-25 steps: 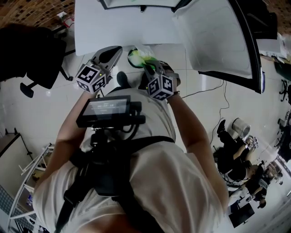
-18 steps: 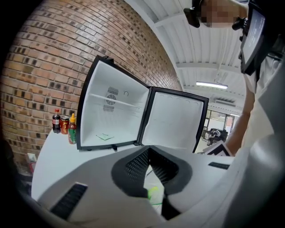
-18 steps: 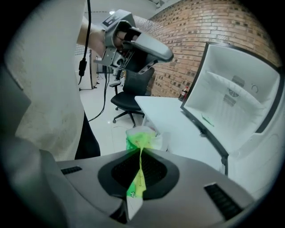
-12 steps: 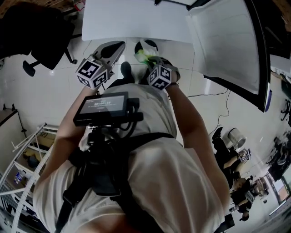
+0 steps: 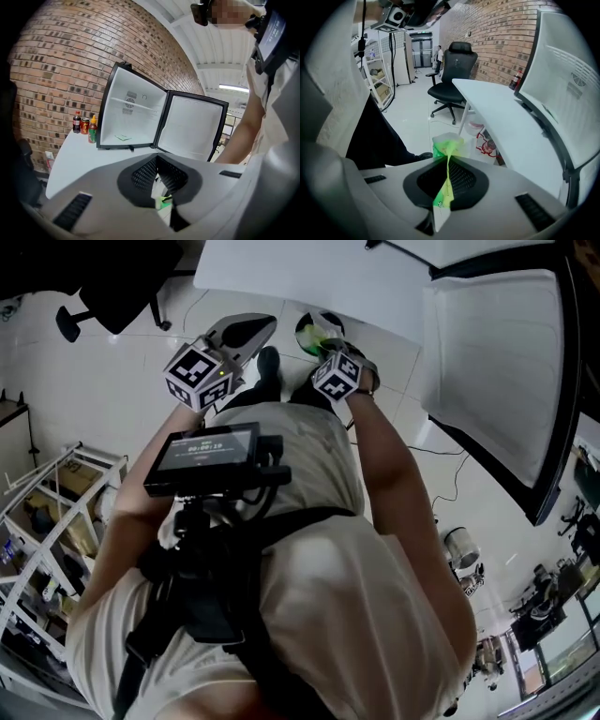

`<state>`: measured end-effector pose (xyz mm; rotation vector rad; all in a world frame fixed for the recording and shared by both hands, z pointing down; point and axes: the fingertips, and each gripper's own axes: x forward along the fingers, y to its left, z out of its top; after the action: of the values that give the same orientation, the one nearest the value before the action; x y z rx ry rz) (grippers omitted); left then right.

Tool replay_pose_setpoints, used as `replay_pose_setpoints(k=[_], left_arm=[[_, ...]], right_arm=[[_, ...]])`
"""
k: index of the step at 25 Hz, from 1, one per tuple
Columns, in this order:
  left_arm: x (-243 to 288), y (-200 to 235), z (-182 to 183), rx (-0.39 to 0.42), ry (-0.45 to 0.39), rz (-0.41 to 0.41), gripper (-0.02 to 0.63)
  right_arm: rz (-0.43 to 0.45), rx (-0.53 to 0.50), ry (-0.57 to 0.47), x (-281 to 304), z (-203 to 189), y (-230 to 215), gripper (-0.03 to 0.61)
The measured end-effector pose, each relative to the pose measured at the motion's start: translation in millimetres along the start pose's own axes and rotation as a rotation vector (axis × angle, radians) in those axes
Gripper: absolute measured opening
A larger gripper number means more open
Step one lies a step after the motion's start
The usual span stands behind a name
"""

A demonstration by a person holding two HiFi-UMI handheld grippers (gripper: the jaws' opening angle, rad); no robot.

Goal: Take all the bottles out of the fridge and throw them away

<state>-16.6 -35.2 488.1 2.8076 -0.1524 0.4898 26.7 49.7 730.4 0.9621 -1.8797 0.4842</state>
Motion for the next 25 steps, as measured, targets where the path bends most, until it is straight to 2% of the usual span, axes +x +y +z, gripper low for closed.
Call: replay_pose_setpoints(k=[6, 14, 16, 18, 25], left_arm=[[-13, 13, -11, -0.024, 0.006, 0.051, 0.011], [-16, 12, -14, -0.022, 0.018, 0.066, 0.011], [-17, 15, -14, -0.023, 0.013, 0.07, 0.011], [-18, 17, -13, -0.022, 0.009, 0.074, 0.012], [-15, 17, -8, -0.019, 0.014, 0.07, 0.011]], right_arm=[[-0.021, 0.014, -0.001, 11, 6, -18, 0.003], [-0.07, 0.034, -0.025, 13, 8, -29, 0.015], [-0.079, 0.058, -0.039, 13, 9, -33, 0.049], [-0.073, 0.082, -0.049, 13, 10, -35, 0.11], [-0.067, 0.097, -0.039, 8, 6, -33, 0.112]])
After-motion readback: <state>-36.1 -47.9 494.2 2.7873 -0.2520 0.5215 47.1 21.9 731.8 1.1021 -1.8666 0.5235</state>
